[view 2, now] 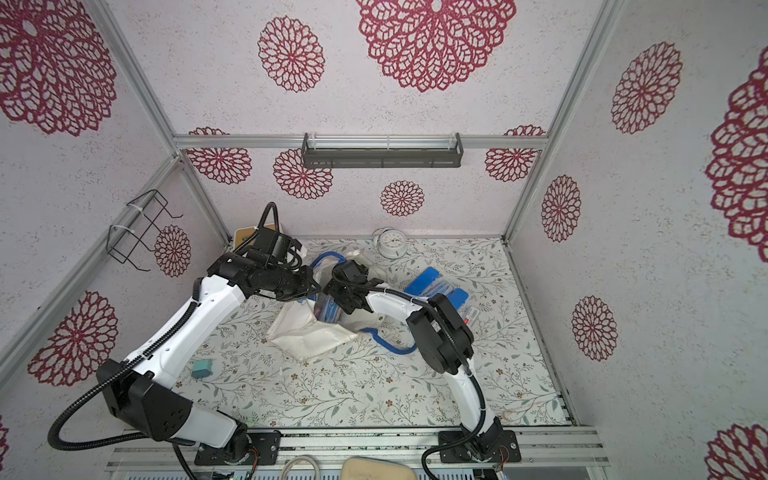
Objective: Take out the compass set from the canvas bag
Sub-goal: Pick up the compass set from the canvas bag.
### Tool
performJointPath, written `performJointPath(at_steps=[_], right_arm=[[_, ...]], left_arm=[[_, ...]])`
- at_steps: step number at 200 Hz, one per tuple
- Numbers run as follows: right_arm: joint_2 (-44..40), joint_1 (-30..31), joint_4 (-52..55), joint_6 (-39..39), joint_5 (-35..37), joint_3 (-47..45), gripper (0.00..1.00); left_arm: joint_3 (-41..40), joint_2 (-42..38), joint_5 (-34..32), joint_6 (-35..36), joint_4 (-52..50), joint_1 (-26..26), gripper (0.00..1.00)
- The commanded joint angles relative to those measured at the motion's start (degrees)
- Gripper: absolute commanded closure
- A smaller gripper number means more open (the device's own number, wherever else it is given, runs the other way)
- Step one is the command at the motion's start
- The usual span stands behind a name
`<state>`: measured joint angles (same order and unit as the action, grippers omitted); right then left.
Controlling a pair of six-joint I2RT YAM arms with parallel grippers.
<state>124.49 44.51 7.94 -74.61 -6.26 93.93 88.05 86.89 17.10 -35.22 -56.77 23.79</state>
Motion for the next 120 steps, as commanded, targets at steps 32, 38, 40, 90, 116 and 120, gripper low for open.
performJointPath(at_steps=[32, 38, 40, 90, 116, 120], right_arm=[[3.62, -0.38, 2.09, -0.75, -3.35, -2.19, 0.44], [3.10, -0.39, 0.76, -0.65, -3.48, -3.06, 0.48], [2.88, -0.39, 0.30, -0.63, -3.49, -3.41, 0.50], [-4.19, -0.92, -8.46, 2.30, -5.23, -10.78, 0.69], [-8.95, -1.09, -13.38, 3.13, -5.91, -15.67, 0.76], [-9.66, -1.14, -13.98, 3.20, -6.03, -16.35, 0.77]], left_arm=[[1.62, -0.96, 0.49, -1.40, 4.28, 1.92, 1.00], [1.28, -1.22, 0.20, -1.54, 4.50, 1.92, 1.00], [1.21, -1.36, 0.14, -1.56, 4.51, 1.89, 1.00], [0.28, -2.34, -3.69, -2.52, 4.61, 1.64, 1.00], [-0.57, -2.82, -5.05, -3.11, 5.29, 1.14, 1.00], [-0.72, -2.85, -5.14, -3.18, 5.35, 0.98, 1.00]])
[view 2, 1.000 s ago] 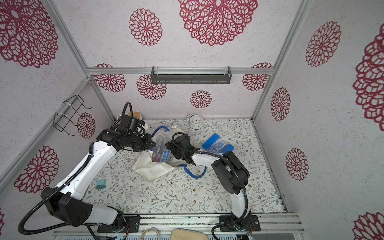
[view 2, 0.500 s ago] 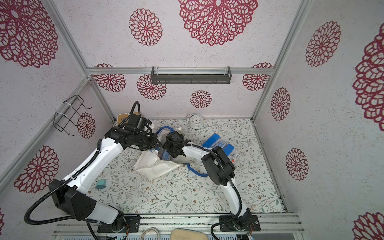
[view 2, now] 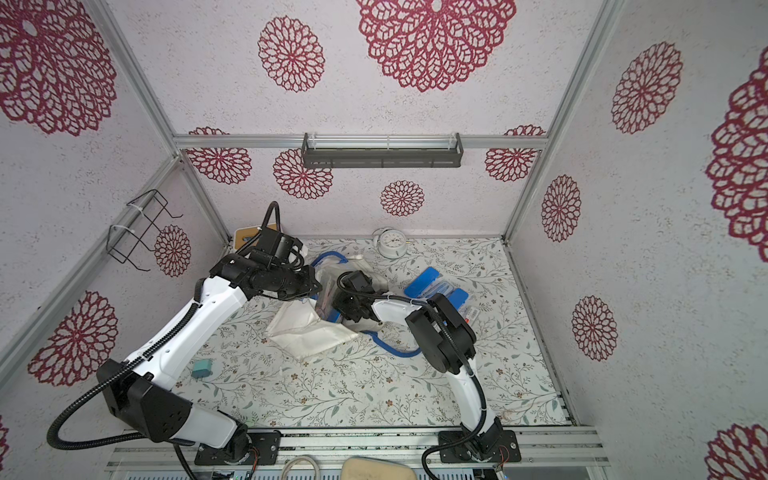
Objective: Take out the compass set from the canvas bag
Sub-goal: Pick up the compass set from the canvas bag.
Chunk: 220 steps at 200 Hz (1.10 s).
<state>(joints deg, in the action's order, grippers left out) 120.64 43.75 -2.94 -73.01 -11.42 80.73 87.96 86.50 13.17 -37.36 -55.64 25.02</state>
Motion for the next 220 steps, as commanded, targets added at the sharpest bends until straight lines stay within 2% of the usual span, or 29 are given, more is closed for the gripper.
performJointPath(at_steps=[1, 87, 192, 220], right_arm=[[-6.05, -0.39, -3.24, 1.58, -0.92, -3.27, 0.77], [-19.55, -1.55, -11.80, 1.47, -1.02, -12.55, 0.85], [-29.62, -3.39, -9.72, 3.28, 2.20, -18.06, 0.85], [-34.76, -6.98, -8.19, 3.18, 2.68, -20.17, 0.86]], left_arm=[[-0.66, -2.51, -1.17, -1.04, 4.22, -0.28, 1.00], [-2.33, -5.47, 0.04, -0.56, 3.93, -2.52, 1.00], [-4.72, -7.40, 0.01, 0.79, 2.84, -4.32, 1.00], [-5.18, -7.58, 0.35, 1.33, 2.93, -4.61, 1.00]])
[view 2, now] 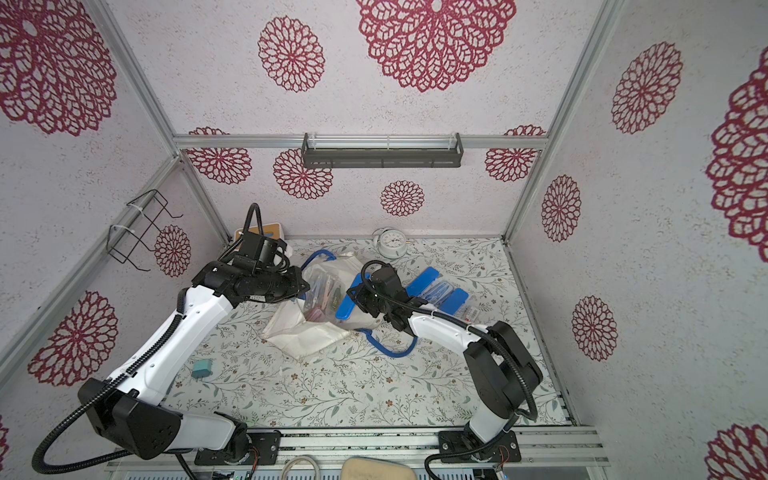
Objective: Take out the compass set from the canvas bag
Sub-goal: Pick up the compass set from the canvas bag, then place the compass set at the center of the board.
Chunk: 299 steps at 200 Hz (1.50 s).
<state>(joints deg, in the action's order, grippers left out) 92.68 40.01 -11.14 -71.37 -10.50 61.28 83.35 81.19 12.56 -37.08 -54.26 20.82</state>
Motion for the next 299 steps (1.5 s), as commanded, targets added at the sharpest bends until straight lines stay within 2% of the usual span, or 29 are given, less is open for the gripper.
performJointPath(at_steps=[1, 44, 75, 102, 142, 202, 248, 299], right_arm=[[-7.07, -3.39, 0.03, 1.52, 1.74, -0.85, 0.86], [-17.94, -14.76, 6.00, 6.05, -3.49, -5.35, 0.85], [-23.32, -28.86, 20.82, 17.49, -10.90, -7.31, 0.84], [-22.61, -40.02, 32.04, 28.32, -11.54, -8.49, 0.85], [-18.79, -51.33, 30.82, 31.12, -12.24, -12.17, 0.85], [-16.60, -59.31, 37.67, 37.71, -7.64, -12.85, 0.83], [-15.09, -61.90, 38.91, 39.73, -3.89, -13.69, 0.82], [-11.89, -64.70, 37.79, 41.31, -4.12, -12.78, 0.82]], left_arm=[[-0.61, -2.26, 0.97, 1.04, 1.54, -0.42, 1.00], [-1.42, -2.51, 1.40, 1.84, 1.90, -2.02, 1.00], [-0.58, -2.35, 2.18, 2.51, 2.01, -3.14, 1.00], [0.26, -1.94, 2.76, 3.30, 1.96, -3.24, 1.00], [1.04, -1.05, 3.89, 4.42, 1.56, -3.48, 1.00], [0.52, -1.68, 4.36, 4.38, 2.73, -3.50, 1.00], [-0.72, -2.61, 4.92, 4.56, 2.99, -3.87, 1.00], [-0.10, -1.58, 5.85, 4.10, 3.57, -3.90, 1.00]])
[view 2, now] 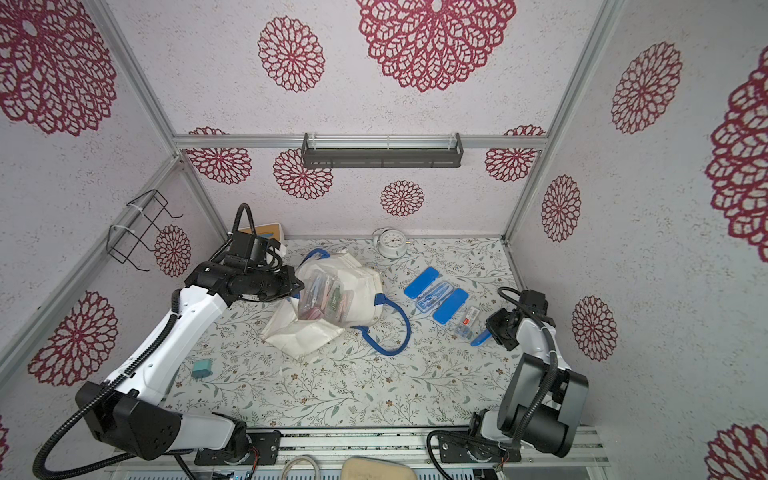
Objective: Take out the compass set from the canvas bag
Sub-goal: Place the compass set at the center of the board.
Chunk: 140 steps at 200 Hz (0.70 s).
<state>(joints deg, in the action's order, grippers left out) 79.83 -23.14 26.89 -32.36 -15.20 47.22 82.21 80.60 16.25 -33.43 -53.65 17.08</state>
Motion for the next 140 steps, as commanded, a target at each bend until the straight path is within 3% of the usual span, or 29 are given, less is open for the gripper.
performJointPath(at_steps=[1, 76, 140], right_arm=[[1.04, -1.60, -0.25, 2.34, 0.55, 1.29, 0.82], [6.58, -2.93, -8.73, 2.11, -6.13, 1.05, 0.80], [14.64, 0.39, -12.63, 3.68, -8.14, 4.29, 0.80]], left_arm=[[1.15, -0.99, 2.18, 0.46, 2.90, -0.14, 1.00], [1.42, -0.28, 2.63, -0.63, 3.81, -0.15, 1.00], [0.65, 0.52, 2.77, -1.29, 4.73, -0.18, 1.00]])
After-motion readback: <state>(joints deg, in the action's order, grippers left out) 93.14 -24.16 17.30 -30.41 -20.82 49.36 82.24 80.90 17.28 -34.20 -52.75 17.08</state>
